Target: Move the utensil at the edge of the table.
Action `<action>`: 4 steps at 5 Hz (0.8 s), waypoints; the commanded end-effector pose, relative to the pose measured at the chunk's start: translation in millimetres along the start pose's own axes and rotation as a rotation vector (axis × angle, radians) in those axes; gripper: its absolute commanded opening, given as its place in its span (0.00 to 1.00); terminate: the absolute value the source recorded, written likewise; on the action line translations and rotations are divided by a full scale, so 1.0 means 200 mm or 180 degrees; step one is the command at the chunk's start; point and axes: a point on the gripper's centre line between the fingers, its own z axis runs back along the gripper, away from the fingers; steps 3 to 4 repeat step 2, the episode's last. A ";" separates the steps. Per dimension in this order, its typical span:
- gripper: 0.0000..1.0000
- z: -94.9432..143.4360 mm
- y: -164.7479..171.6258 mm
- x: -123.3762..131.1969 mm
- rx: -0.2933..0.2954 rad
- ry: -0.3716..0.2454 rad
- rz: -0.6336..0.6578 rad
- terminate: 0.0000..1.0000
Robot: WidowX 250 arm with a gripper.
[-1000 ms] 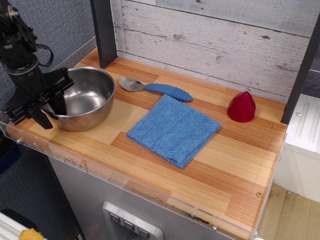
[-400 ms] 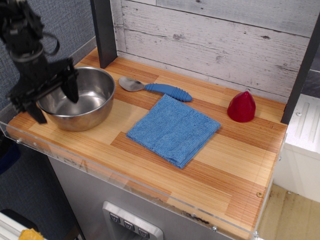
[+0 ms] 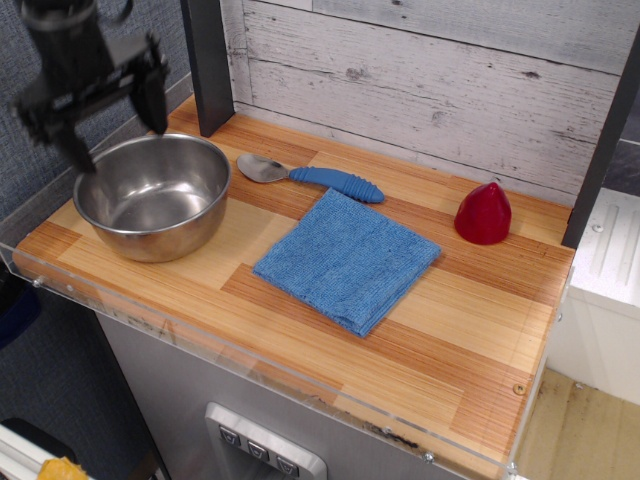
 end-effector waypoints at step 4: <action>1.00 0.09 0.03 -0.02 -0.0096 -0.0126 -0.0005 1.00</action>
